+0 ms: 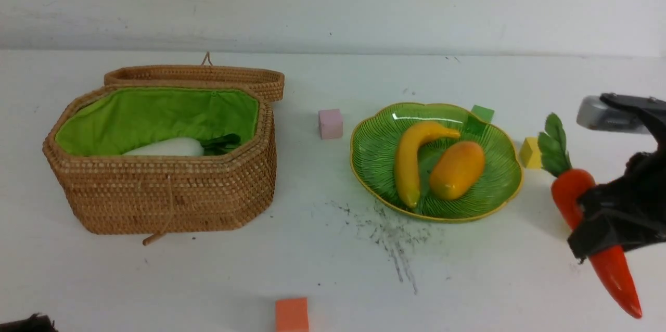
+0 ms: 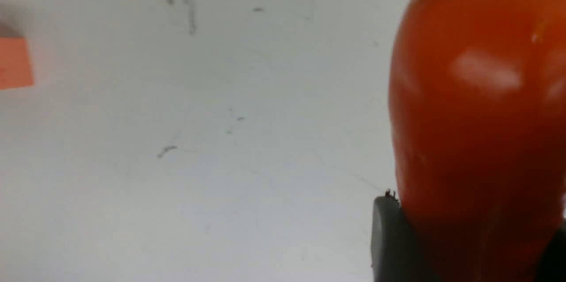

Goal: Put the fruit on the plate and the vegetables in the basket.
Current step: Use the right arm to grab a carrot and put it into the left basket

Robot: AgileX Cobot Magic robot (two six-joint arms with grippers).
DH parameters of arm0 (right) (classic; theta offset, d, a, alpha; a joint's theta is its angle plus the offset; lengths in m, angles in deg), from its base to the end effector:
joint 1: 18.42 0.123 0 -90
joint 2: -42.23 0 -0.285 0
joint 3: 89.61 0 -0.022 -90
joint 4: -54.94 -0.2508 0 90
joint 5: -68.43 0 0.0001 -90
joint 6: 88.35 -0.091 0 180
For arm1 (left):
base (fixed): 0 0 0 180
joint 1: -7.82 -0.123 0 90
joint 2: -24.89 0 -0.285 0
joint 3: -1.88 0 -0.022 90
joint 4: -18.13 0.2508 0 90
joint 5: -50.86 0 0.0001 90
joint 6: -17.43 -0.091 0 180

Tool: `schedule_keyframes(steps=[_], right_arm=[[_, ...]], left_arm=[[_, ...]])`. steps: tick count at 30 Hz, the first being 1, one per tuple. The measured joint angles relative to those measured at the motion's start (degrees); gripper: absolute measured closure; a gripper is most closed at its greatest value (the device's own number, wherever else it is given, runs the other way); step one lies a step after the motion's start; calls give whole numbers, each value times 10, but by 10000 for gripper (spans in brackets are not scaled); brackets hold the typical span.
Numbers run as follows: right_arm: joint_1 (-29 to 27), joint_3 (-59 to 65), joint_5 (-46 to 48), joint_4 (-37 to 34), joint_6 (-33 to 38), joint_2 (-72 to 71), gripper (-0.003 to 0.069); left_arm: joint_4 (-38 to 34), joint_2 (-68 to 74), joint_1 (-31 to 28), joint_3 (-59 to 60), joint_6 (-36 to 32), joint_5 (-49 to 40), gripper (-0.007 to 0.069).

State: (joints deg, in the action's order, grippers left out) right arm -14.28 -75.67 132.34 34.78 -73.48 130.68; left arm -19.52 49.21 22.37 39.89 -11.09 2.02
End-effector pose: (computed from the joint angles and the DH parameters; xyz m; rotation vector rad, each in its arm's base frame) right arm 0.2618 0.0472 0.2920 -0.3033 2.8251 0.4455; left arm 0.0189 -0.0482 0.3560 0.5900 1.7375 -0.5939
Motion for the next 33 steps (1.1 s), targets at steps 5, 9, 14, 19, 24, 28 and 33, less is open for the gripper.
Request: schedule_keyframes(steps=[5,9,14,19,24,28,33], right_arm=[[120,-89,0,7,-17,4,361],[176,-155,0,32,-46,30,361],[236,-254,1,51,-58,92,361],[290,-368,0,51,-53,170,361],[333,-486,-5,48,-31,252,361],[359,-582,-19,36,-18,324,361],[371,-664,-49,17,-13,385,361]], left_arm=[[13,0,0,0,2,13,586],[25,0,0,0,14,13,586],[60,0,0,0,48,13,585],[101,0,0,0,94,23,585],[173,0,0,0,170,35,585],[241,-1,0,0,239,36,585],[296,-4,0,0,296,36,585]])
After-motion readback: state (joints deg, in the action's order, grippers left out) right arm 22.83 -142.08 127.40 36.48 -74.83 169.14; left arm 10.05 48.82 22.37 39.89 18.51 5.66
